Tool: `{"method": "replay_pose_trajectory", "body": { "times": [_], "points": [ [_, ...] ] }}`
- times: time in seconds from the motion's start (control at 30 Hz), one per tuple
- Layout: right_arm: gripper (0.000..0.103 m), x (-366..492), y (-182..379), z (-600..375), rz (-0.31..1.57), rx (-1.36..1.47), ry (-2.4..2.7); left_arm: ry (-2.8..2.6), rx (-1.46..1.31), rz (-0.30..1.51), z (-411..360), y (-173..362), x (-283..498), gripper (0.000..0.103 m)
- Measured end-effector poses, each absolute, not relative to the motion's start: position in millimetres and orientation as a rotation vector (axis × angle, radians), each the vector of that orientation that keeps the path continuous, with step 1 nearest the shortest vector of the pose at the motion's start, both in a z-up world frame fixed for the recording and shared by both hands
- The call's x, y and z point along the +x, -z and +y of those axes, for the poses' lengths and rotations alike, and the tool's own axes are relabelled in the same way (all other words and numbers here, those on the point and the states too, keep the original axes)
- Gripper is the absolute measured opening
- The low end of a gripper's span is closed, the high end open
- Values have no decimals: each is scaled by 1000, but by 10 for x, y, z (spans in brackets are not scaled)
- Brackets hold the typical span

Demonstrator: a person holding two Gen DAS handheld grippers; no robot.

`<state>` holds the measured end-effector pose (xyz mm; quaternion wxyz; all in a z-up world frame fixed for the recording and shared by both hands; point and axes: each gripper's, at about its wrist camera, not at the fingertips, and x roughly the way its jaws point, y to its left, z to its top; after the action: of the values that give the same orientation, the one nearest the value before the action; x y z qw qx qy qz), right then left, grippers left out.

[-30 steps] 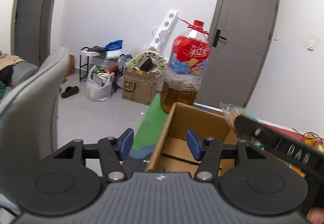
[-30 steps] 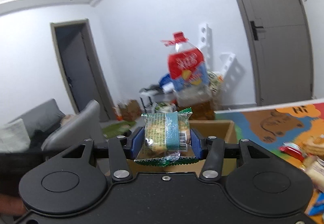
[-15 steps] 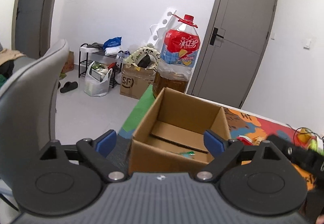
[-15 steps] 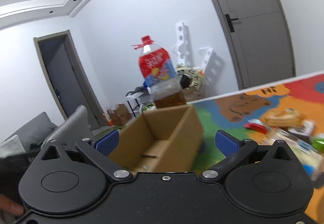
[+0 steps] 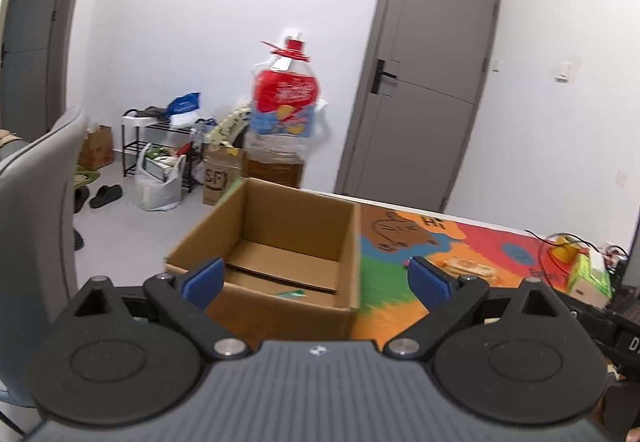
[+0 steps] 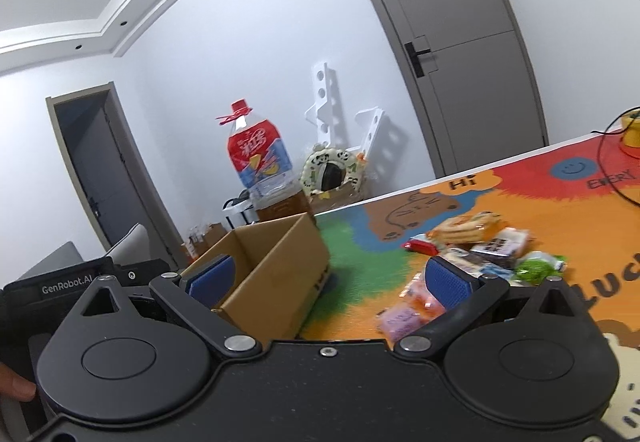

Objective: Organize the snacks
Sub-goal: 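Move both open grippers back over the snack pile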

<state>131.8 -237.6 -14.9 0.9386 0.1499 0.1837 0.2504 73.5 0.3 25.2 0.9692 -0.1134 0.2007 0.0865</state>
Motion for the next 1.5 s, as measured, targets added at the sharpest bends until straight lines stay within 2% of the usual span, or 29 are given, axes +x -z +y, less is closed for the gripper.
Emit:
{"method": "replay_pose_trajectory", "body": {
  "times": [0.53, 1.07, 1.33, 1.5],
  "points": [
    [103, 1327, 349, -3034, 368, 371, -435, -71, -156, 443, -656, -172, 887, 97],
    [103, 1377, 495, -3212, 399, 346, -392, -34, -109, 488, -1052, 19, 1127, 96],
    [102, 1532, 646, -3212, 457, 347, -364, -21, -165, 522, -1051, 235, 1372, 90],
    [96, 1649, 703, -3178, 483, 334, -364, -7, -204, 557, -1045, 415, 1565, 83]
  ]
}}
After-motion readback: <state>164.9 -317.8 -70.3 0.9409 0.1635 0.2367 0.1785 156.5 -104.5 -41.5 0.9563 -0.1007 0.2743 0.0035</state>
